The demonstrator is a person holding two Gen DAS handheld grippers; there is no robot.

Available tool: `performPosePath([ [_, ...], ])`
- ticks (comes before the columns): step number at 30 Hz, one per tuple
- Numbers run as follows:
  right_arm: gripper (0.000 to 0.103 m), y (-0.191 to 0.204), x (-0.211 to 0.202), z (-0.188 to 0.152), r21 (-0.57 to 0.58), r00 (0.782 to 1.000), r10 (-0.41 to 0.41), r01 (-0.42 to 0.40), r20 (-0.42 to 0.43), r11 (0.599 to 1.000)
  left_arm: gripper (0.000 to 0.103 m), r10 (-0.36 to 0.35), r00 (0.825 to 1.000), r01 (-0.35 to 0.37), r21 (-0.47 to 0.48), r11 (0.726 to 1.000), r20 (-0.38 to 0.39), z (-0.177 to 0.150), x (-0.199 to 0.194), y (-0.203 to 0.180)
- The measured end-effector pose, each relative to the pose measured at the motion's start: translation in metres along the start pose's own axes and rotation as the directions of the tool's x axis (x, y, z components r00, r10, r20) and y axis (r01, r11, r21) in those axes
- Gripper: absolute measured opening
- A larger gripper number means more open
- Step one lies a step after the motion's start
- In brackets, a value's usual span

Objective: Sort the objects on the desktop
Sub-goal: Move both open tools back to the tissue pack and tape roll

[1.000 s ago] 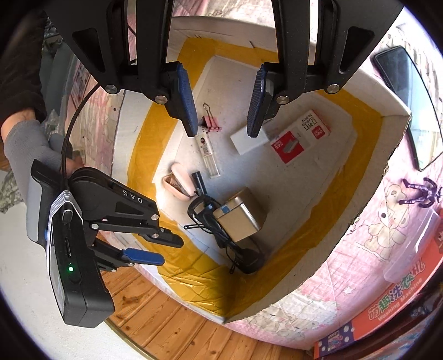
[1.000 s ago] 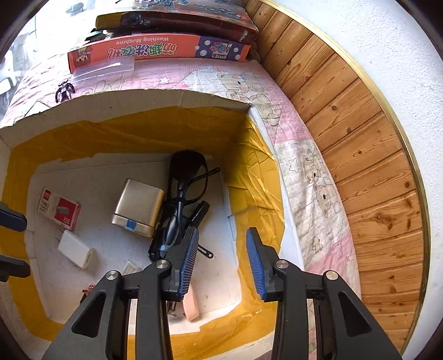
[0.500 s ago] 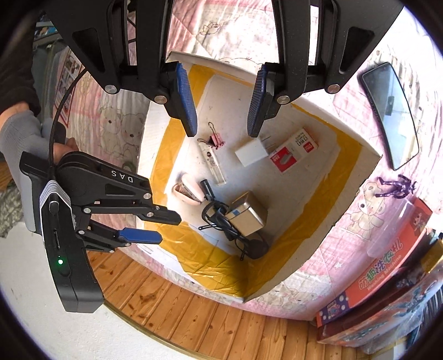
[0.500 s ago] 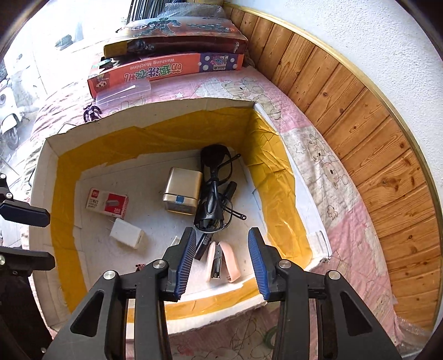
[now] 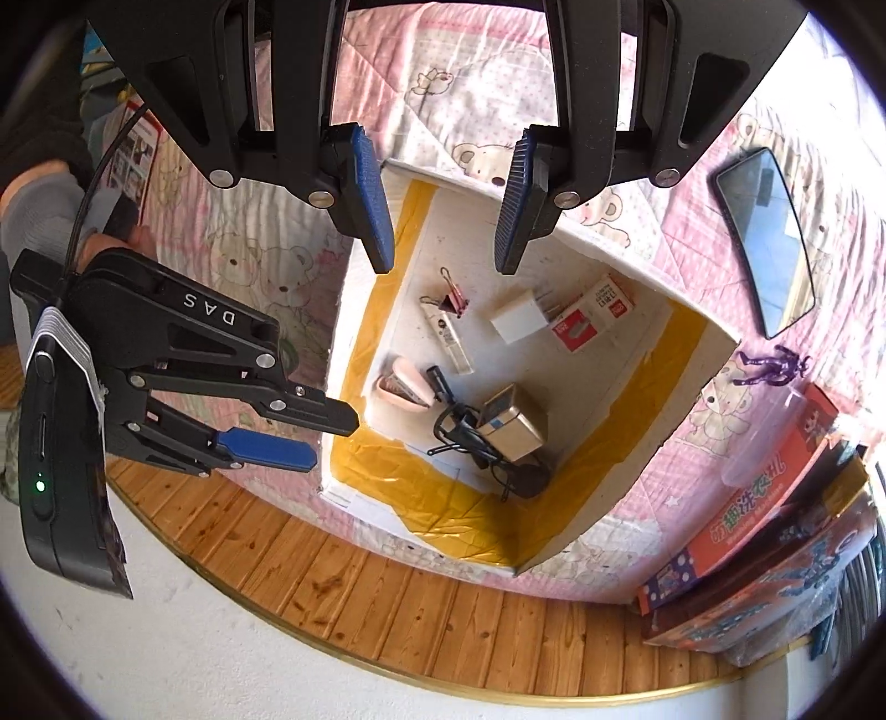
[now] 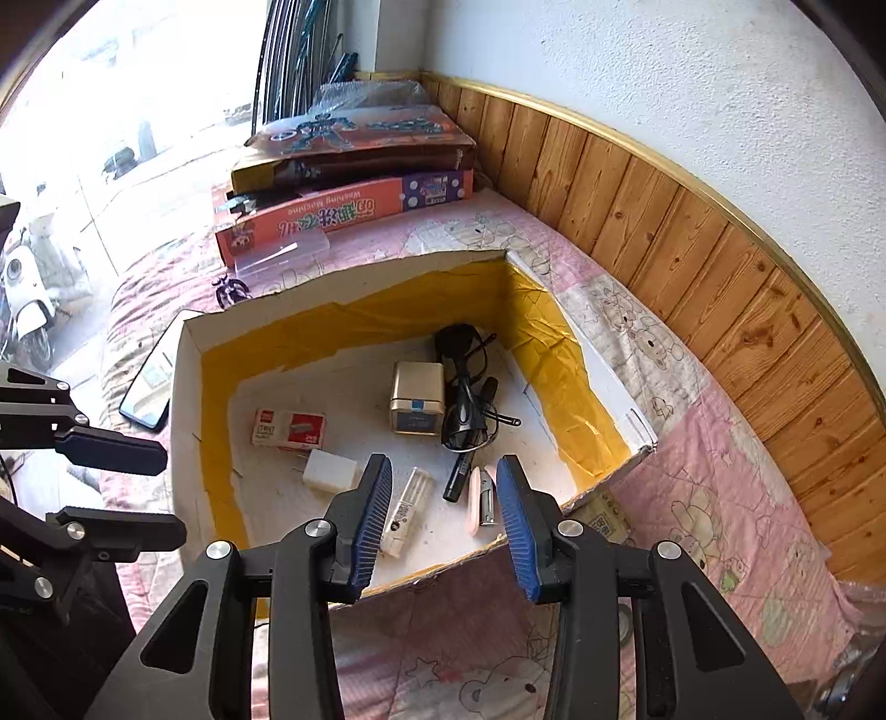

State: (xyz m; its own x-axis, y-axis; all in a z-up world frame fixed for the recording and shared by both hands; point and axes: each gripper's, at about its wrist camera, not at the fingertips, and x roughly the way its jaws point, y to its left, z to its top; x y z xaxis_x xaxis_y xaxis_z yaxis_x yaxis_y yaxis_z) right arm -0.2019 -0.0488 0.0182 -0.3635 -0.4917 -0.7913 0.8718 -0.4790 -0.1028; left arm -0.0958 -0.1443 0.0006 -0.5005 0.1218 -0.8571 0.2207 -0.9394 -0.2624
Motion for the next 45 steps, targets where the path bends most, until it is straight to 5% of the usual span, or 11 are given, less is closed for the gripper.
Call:
performPosePath([
  [27, 0.045, 0.017, -0.066, -0.088, 0.250, 0.970, 0.110, -0.163, 0.215, 0.954, 0.041, 0.037, 0.992, -0.051, 0.113, 0.992, 0.119, -0.042, -0.021, -0.043],
  [37, 0.045, -0.027, -0.067, -0.149, 0.470, 0.971, 0.044, -0.153, 0.234, 0.869, 0.042, -0.013, 0.997, -0.001, 0.186, 0.983, 0.075, -0.037, 0.008, -0.085],
  [45, 0.045, -0.087, -0.046, -0.196, 0.638, 0.991, -0.083, -0.002, 0.103, 0.770, 0.044, -0.041, 0.999, 0.037, 0.220, 0.975, 0.010, -0.005, 0.064, -0.130],
])
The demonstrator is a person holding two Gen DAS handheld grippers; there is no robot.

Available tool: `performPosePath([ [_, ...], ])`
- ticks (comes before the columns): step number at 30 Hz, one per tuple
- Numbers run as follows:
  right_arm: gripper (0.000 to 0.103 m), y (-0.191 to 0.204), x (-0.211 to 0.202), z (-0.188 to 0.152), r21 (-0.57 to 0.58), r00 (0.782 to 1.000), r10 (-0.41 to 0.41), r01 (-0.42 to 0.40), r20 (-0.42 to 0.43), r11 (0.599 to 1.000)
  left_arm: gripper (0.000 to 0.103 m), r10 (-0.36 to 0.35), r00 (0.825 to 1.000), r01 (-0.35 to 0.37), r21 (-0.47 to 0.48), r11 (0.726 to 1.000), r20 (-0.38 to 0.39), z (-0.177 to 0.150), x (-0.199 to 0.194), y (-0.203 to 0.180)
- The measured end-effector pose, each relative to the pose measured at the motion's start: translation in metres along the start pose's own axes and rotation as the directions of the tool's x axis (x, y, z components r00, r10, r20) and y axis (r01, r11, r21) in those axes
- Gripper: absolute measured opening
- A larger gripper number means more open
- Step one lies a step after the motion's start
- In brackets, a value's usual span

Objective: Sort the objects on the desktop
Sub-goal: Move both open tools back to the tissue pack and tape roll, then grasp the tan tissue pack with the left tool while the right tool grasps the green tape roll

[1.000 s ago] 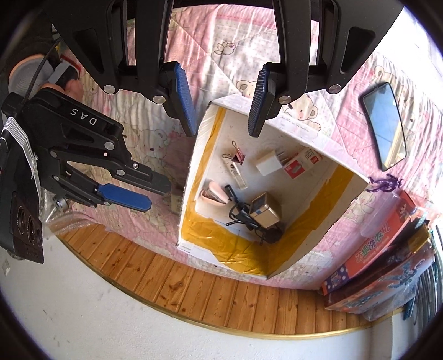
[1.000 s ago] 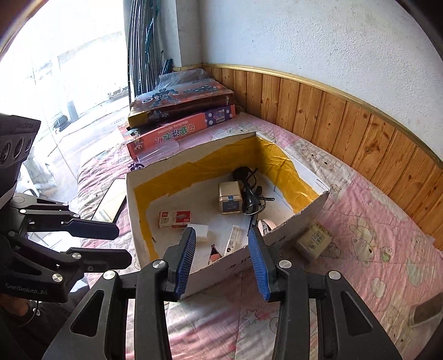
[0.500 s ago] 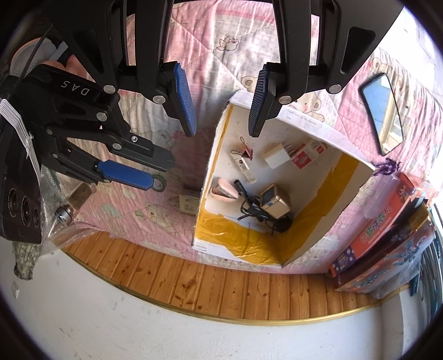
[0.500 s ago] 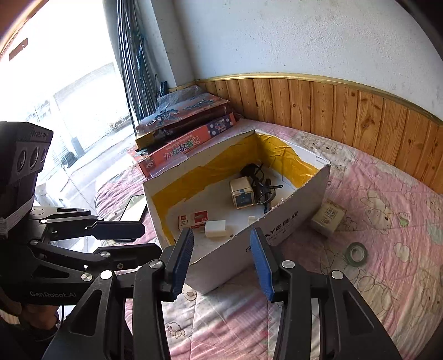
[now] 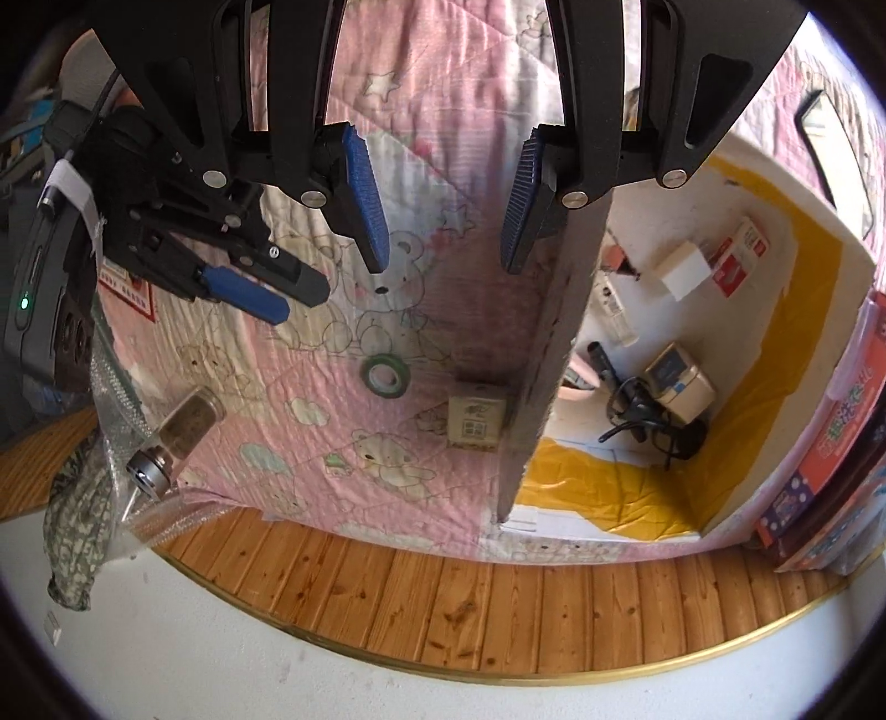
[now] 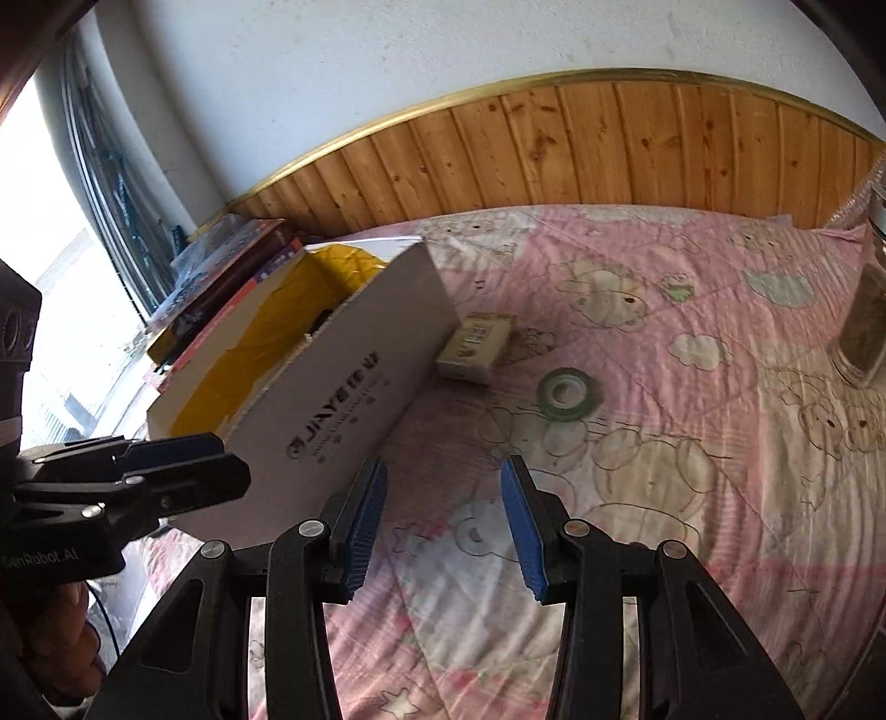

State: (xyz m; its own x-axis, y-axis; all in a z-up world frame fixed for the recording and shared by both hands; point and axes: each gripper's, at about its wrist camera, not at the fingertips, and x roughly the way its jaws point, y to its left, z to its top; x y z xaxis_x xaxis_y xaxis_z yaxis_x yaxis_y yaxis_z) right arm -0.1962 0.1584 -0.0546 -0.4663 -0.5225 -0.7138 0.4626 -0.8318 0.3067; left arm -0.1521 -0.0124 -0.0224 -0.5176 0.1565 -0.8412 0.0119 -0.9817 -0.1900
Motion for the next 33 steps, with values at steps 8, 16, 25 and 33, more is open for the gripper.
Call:
performPosePath([
  [8, 0.051, -0.029, 0.036, 0.012, 0.025, 0.998, -0.045, 0.046, -0.042, 0.999, 0.045, 0.016, 0.998, -0.019, -0.059, 0.998, -0.056, 0.053, 0.088, -0.002],
  [16, 0.057, -0.040, 0.086, 0.036, -0.019, 0.992, -0.096, 0.095, -0.087, 0.995, 0.045, 0.077, 0.993, -0.084, -0.080, 0.993, -0.085, 0.091, 0.155, 0.013],
  [25, 0.058, -0.056, 0.140, 0.043, -0.076, 0.975, -0.139, 0.128, -0.174, 0.989, 0.054, 0.176, 0.981, -0.177, 0.005, 0.984, -0.085, 0.107, 0.195, 0.016],
  [33, 0.049, -0.058, 0.146, 0.046, -0.113, 0.981, -0.140, 0.125, -0.136, 0.986, 0.047, 0.100, 0.987, -0.118, -0.148, 0.982, -0.123, 0.115, 0.211, 0.040],
])
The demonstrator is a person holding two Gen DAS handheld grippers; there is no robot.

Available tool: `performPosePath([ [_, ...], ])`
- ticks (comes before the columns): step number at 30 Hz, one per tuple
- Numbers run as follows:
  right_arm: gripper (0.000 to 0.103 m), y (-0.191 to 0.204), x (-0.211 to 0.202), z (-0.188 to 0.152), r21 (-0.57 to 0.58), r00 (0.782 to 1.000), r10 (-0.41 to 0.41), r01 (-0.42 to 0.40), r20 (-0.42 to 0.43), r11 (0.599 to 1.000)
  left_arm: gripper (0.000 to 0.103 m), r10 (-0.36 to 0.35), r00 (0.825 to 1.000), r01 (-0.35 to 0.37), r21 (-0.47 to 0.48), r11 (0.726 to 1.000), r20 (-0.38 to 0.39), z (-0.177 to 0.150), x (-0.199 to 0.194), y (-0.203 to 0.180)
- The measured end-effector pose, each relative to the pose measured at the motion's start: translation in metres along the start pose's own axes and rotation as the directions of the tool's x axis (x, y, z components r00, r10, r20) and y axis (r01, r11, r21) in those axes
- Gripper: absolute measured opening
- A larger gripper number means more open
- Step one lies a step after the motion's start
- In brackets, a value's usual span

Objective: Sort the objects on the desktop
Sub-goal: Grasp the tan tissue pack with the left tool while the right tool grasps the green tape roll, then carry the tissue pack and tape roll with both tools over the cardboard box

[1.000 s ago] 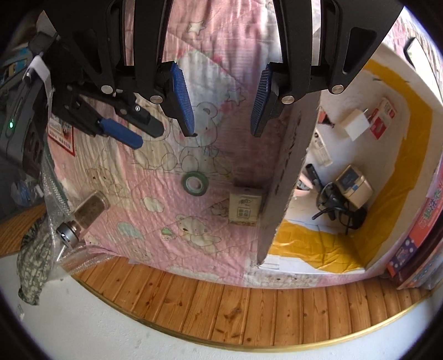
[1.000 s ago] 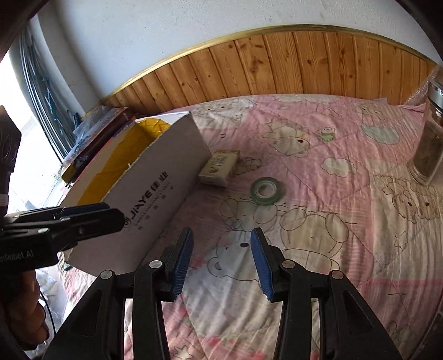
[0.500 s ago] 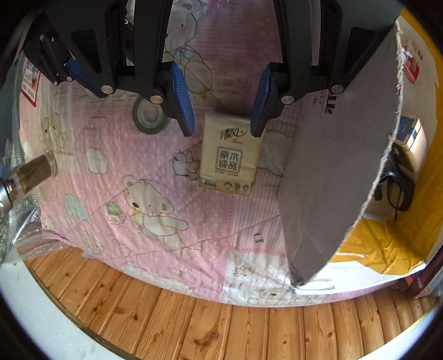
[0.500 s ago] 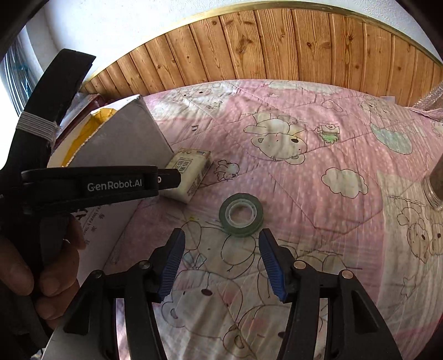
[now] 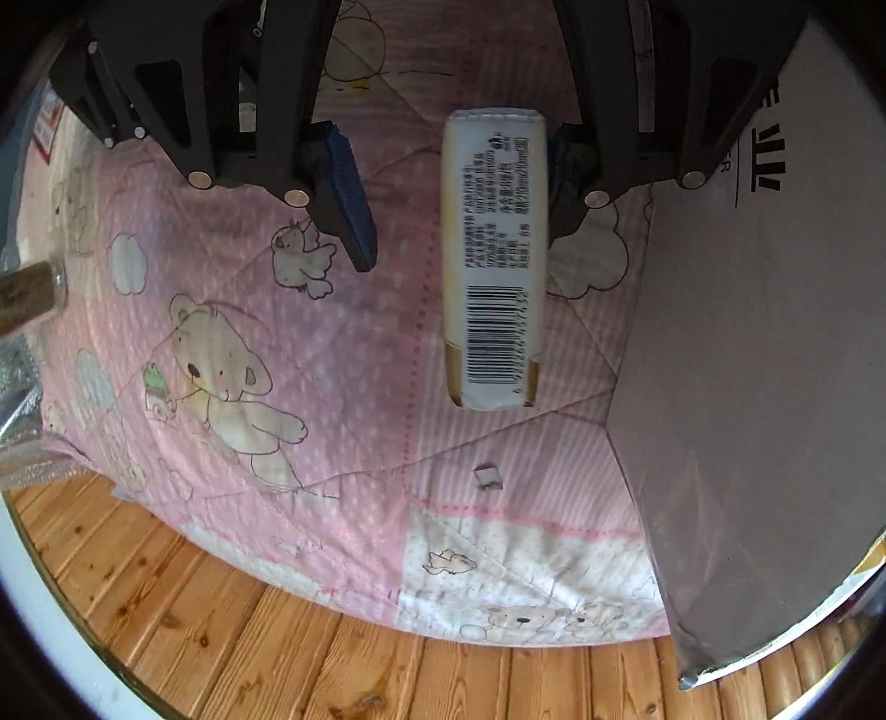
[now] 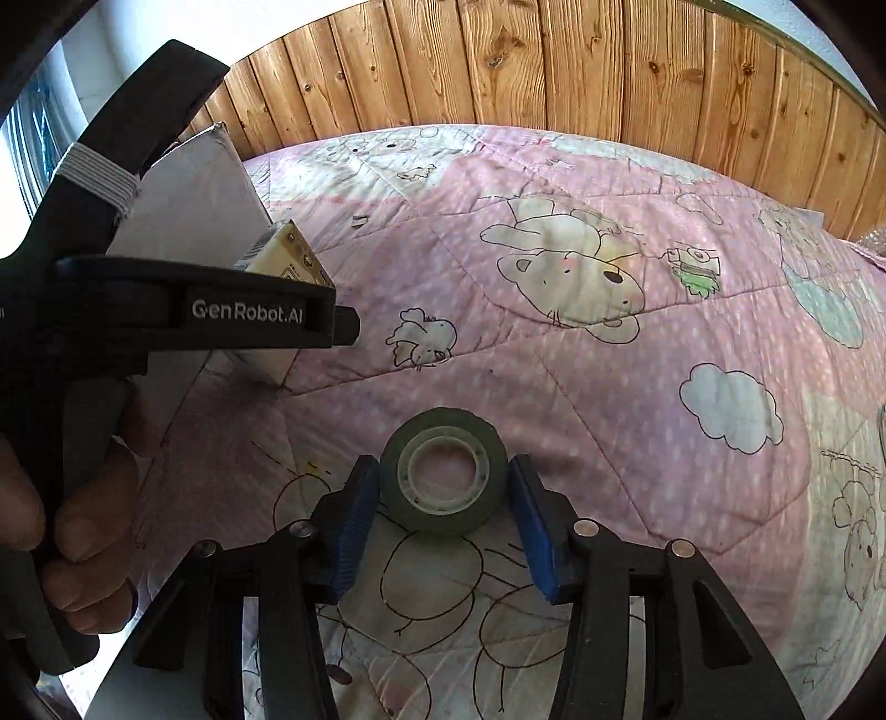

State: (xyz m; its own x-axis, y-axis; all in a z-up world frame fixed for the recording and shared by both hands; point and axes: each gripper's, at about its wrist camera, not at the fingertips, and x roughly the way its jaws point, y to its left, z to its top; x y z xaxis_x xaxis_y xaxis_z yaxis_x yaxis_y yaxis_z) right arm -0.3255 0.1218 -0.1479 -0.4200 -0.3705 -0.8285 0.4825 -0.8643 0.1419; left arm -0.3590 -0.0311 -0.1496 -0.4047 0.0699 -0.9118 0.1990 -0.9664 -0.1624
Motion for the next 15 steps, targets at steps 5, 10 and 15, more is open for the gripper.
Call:
performPosePath([
  [5, 0.049, -0.006, -0.012, -0.002, 0.042, 0.999, 0.031, -0.032, 0.015, 0.999, 0.024, -0.037, 0.999, 0.037, -0.001, 0.999, 0.002, -0.002, -0.008, -0.005],
  [10, 0.049, -0.002, -0.032, -0.006, 0.059, 0.999, 0.036, -0.038, 0.037, 0.998, 0.024, -0.059, 0.998, 0.059, 0.007, 0.998, 0.008, -0.010, -0.026, -0.013],
  [15, 0.049, 0.009, -0.053, -0.018, 0.073, 0.998, 0.039, -0.043, 0.051, 0.996, 0.024, -0.089, 0.996, 0.089, 0.022, 0.996, 0.012, -0.027, -0.051, -0.017],
])
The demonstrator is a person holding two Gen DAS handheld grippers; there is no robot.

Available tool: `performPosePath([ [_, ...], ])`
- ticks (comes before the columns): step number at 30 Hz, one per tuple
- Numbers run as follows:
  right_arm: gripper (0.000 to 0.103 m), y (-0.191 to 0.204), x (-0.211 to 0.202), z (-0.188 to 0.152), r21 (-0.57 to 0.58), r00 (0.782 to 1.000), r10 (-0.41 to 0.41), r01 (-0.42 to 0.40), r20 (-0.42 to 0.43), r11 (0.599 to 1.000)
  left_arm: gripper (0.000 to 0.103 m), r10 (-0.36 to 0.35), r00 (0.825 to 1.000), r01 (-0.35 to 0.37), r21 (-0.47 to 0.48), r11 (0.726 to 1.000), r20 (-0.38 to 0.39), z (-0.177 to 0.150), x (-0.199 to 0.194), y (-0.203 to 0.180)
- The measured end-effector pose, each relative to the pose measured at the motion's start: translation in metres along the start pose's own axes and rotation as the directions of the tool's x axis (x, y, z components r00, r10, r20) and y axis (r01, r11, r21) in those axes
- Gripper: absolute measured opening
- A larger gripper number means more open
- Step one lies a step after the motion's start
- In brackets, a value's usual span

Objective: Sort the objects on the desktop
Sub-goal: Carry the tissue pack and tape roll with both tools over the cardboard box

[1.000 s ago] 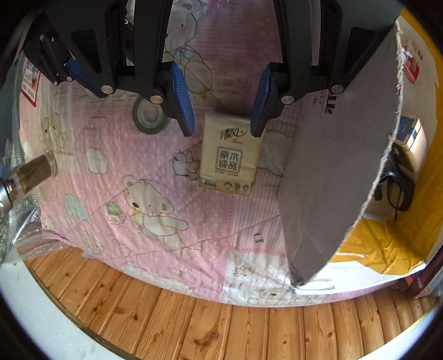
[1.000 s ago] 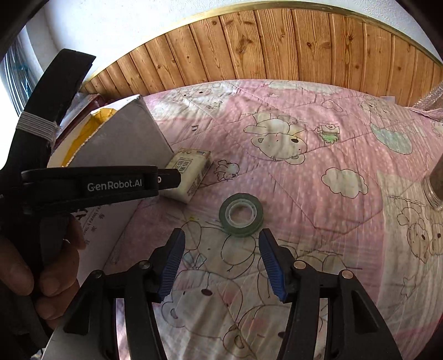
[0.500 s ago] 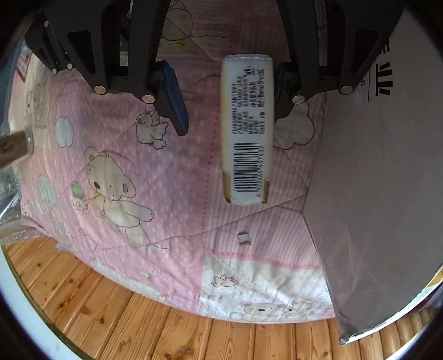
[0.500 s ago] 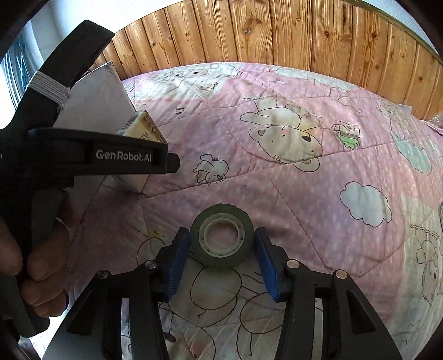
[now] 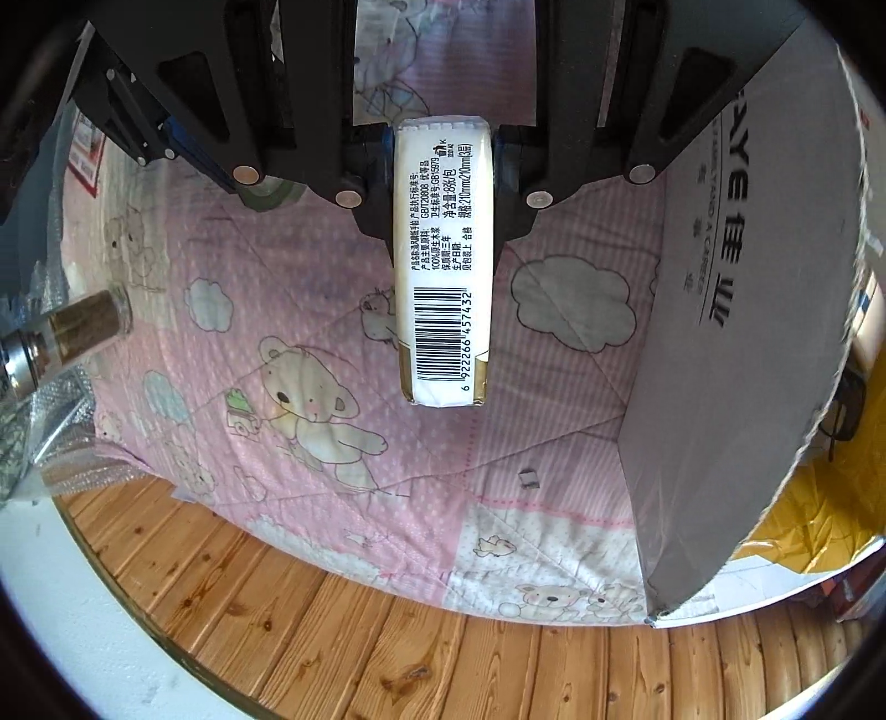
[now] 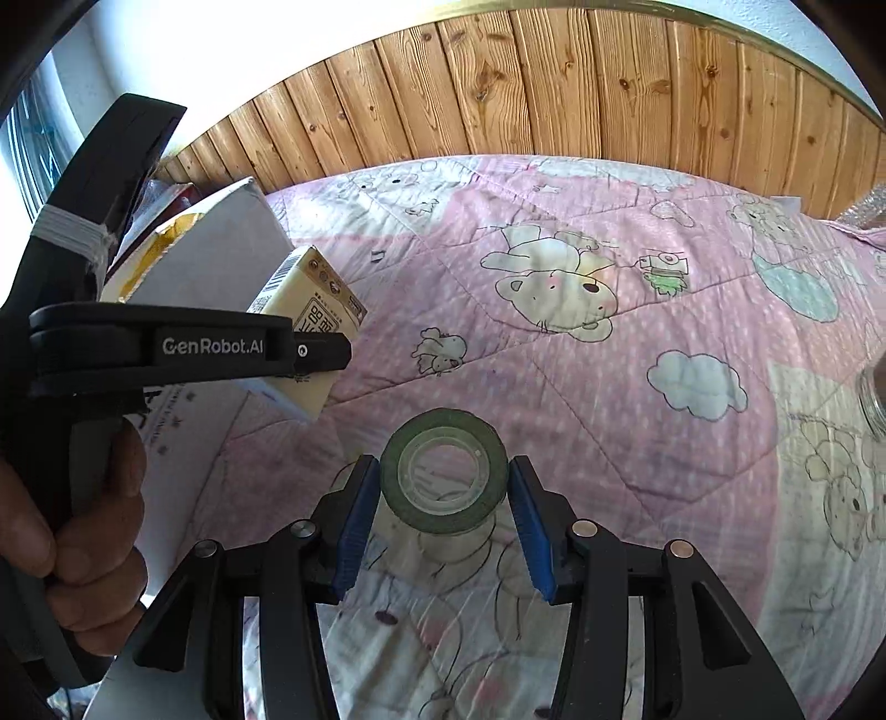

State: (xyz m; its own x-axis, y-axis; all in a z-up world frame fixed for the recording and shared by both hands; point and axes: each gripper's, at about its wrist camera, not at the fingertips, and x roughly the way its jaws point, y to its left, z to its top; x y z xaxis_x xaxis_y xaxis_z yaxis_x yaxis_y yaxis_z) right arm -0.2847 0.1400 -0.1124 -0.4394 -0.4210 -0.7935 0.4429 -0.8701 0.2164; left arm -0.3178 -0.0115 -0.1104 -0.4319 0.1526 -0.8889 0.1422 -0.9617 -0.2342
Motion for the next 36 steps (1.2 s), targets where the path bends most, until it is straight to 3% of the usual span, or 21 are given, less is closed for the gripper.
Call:
performPosePath([
  [20, 0.049, 0.064, -0.072, -0.060, -0.028, 0.999, -0.008, 0.009, 0.047, 1.000, 0.024, -0.055, 0.995, 0.051, 0.041, 0.998, 0.079, -0.101, -0.103, 0.010],
  [36, 0.049, 0.110, -0.108, -0.101, -0.085, 0.998, 0.010, -0.004, 0.063, 0.996, 0.024, -0.097, 0.983, 0.089, 0.055, 0.994, 0.154, -0.149, -0.163, 0.026],
])
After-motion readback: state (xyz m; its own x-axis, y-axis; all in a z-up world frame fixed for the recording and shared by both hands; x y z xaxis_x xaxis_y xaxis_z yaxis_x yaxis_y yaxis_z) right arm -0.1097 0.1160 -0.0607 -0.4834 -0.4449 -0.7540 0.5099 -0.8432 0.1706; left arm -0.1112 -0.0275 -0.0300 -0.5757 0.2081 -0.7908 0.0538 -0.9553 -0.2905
